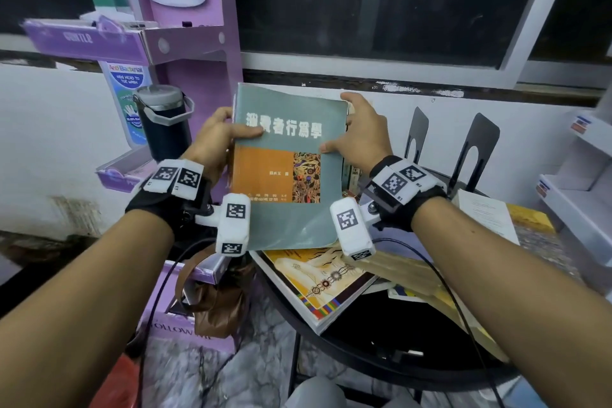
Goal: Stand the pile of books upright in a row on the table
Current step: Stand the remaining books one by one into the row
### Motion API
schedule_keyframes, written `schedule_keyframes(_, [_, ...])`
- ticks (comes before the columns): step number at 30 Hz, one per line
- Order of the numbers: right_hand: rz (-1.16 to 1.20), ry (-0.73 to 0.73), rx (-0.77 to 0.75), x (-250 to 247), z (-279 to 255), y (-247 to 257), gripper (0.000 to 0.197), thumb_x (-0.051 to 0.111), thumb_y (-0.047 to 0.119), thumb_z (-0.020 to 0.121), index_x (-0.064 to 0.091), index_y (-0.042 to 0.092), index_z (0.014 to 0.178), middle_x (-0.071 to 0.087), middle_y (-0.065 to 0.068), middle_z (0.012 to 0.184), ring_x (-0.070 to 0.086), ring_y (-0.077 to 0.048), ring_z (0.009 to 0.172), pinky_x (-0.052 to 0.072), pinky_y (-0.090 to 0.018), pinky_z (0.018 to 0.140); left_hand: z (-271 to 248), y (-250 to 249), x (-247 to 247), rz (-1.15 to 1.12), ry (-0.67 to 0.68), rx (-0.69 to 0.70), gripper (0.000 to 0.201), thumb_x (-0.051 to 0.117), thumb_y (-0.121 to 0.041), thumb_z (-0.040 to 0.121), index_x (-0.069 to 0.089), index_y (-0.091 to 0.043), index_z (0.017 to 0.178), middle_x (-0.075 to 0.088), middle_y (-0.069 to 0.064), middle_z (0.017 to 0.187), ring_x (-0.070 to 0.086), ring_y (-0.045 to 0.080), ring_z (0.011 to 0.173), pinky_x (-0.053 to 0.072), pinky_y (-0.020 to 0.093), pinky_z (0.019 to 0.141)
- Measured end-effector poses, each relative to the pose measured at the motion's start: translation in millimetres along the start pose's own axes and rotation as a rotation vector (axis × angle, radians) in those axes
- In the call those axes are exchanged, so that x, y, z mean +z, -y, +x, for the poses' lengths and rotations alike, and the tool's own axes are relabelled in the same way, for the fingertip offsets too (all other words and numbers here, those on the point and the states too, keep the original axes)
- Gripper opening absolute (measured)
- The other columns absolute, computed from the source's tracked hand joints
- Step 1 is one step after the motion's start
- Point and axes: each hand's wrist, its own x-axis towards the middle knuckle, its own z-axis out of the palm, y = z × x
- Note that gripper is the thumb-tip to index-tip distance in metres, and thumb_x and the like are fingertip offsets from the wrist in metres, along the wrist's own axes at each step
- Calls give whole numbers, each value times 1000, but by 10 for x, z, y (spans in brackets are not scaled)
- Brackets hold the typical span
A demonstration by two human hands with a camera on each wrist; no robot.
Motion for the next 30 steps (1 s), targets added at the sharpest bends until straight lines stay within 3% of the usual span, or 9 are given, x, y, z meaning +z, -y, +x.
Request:
schedule_keyframes(3, [62,11,-20,-24,-23,-10,95,90,5,61,42,21,142,59,-8,124,56,-17,104,48,-21,82,-48,33,52,-101,37,55,50,58,2,78,53,-9,126,71,12,111,70,32,95,59,43,74])
schedule_keyframes(8, [135,74,-17,28,-46,3,92,89,3,62,43,19,140,61,-8,130,64,-25,108,56,-41,90,-129,48,32,-133,83,115,47,50,7,81,52,-14,123,73,5,105,72,22,86,57,33,63])
schedule_keyframes(11, [162,113,-5,68,-39,7,80,87,7,67,47,15,136,62,-6,130,63,-20,108,57,-33,85,-161,54,35,-145,96,153,49,53,4,78,51,-15,123,73,4,104,72,22,88,57,34,64])
schedule_keyframes(14, [224,91,-7,66,-47,28,55,85,14,72,52,16,116,66,-4,121,63,-14,99,55,-21,72,-184,65,58,-179,61,210,55,55,5,74,48,-8,127,70,11,110,71,25,91,57,35,67])
schedule_keyframes(16, [263,63,-20,65,-47,76,53,84,15,73,52,18,115,66,-5,119,64,-14,98,57,-24,73,-206,74,67,-214,32,237,56,55,6,74,47,-5,128,68,15,114,69,28,95,57,37,69])
schedule_keyframes(19, [268,21,-58,90,20,182,70,85,16,72,49,14,132,61,-7,129,60,-18,114,56,-37,90,-259,74,94,-283,-29,288,49,53,10,75,49,-5,122,69,14,108,68,27,92,56,38,70])
schedule_keyframes(21, [272,27,-68,101,89,237,76,85,16,72,46,14,137,58,-7,133,57,-21,120,53,-42,95,-298,71,142,-299,-62,332,47,55,12,74,50,-9,115,69,10,104,69,23,89,56,36,70])
schedule_keyframes(25, [304,107,-76,79,176,165,61,82,10,73,50,15,125,62,-5,125,62,-24,112,55,-47,91,-381,122,273,-258,-78,384,52,65,5,69,48,-9,116,69,11,105,69,26,90,57,43,74])
schedule_keyframes(30, [338,138,-71,55,186,68,63,78,6,78,46,10,132,62,-7,125,65,-22,109,54,-45,94,-476,119,384,-276,-53,384,51,71,-4,70,48,-9,115,71,7,99,69,22,86,58,40,73])
